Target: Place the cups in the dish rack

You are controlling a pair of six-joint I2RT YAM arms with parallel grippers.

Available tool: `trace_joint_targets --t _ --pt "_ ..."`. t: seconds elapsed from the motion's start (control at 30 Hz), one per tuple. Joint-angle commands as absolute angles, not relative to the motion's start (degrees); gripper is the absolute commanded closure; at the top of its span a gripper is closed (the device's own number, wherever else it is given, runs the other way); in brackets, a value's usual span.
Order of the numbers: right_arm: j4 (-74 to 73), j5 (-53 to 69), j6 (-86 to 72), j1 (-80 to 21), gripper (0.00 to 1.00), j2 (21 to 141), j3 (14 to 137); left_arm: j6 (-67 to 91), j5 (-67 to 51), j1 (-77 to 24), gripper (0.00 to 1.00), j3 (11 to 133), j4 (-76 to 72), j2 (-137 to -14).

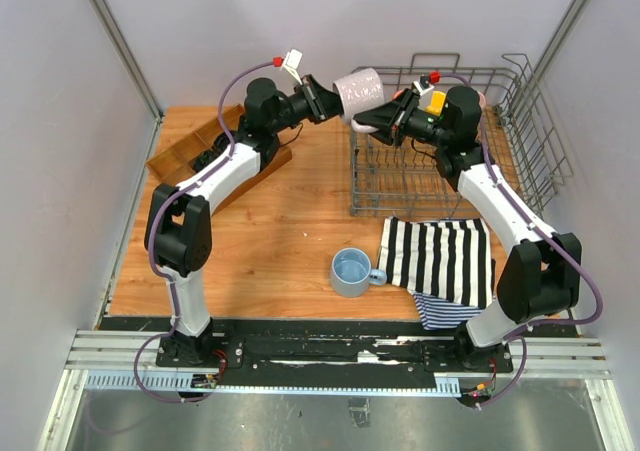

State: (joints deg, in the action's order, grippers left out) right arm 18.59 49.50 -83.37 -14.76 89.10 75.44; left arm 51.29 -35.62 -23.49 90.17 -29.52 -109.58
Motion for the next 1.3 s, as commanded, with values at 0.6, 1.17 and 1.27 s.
trace_joint_targets --t 0.6,1.17,1.27 --pt "18.44 43.11 -75.96 -14.57 0.99 84.86 75.60 46.26 -34.54 -24.48 0.44 92.49 -24.71 -107.78" --pt "-5.86 39.02 -51.21 -1.28 0.99 82.05 79.92 46.89 -38.60 -20.55 0.19 81.68 -25.27 -101.33" --pt "-14.53 34.90 -42.98 0.12 0.99 81.38 81.42 47.35 -39.35 -19.43 0.19 79.24 -25.64 -100.22"
